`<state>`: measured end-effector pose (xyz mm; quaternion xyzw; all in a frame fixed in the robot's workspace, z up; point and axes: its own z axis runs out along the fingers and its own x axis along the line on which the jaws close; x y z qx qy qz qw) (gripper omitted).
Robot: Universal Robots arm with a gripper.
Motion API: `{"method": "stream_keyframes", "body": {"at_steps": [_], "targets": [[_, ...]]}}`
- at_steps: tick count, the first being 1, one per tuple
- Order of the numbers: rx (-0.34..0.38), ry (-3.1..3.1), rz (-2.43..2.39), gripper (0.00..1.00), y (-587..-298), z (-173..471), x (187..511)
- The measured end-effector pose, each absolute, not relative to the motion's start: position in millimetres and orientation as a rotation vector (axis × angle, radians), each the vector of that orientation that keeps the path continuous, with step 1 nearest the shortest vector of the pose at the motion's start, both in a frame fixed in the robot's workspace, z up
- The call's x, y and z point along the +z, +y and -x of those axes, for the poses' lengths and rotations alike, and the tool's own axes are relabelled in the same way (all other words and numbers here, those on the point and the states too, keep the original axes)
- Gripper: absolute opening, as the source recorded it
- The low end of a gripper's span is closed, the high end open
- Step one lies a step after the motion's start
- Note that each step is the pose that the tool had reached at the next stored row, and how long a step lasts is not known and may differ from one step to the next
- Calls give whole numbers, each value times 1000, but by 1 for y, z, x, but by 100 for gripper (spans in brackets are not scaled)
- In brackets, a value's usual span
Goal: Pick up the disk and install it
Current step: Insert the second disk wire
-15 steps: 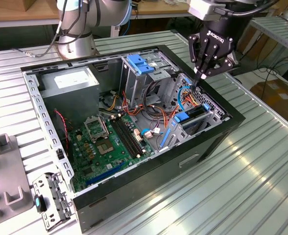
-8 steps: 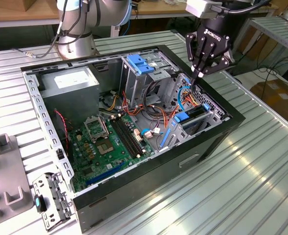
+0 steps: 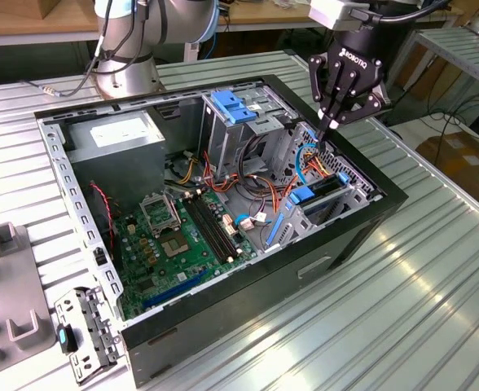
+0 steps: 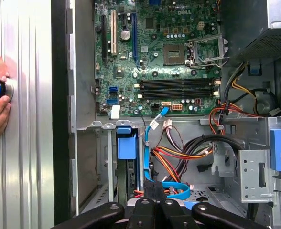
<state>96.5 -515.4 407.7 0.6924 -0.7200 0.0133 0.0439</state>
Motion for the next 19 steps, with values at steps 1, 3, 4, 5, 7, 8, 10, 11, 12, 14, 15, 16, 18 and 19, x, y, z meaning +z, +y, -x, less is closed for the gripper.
{"method": "stream_keyframes", "body": {"at_steps": [1,3,4,5,7,8,10,11,12,14,15,16,18,19], "targets": [[41,-2201,-2117,11,-515,-97,408],[40,-2201,-2116,11,-515,-97,408],[40,-2201,-2116,11,-515,-97,408],[40,-2201,-2116,11,-515,-97,408],[34,-2197,-2114,11,-515,-97,407],[12,-2185,-2103,11,-514,-99,406],[5,-2177,-2097,11,-514,-104,405],[5,-2175,-2093,11,-513,-106,404],[6,-2174,-2092,11,-512,-108,404],[11,-2170,-2088,11,-511,-110,404],[28,-2163,-2079,11,-507,-110,404],[42,-2156,-2071,11,-503,-110,404],[56,-2149,-2063,11,-496,-110,404],[56,-2148,-2063,11,-495,-110,403]]}}
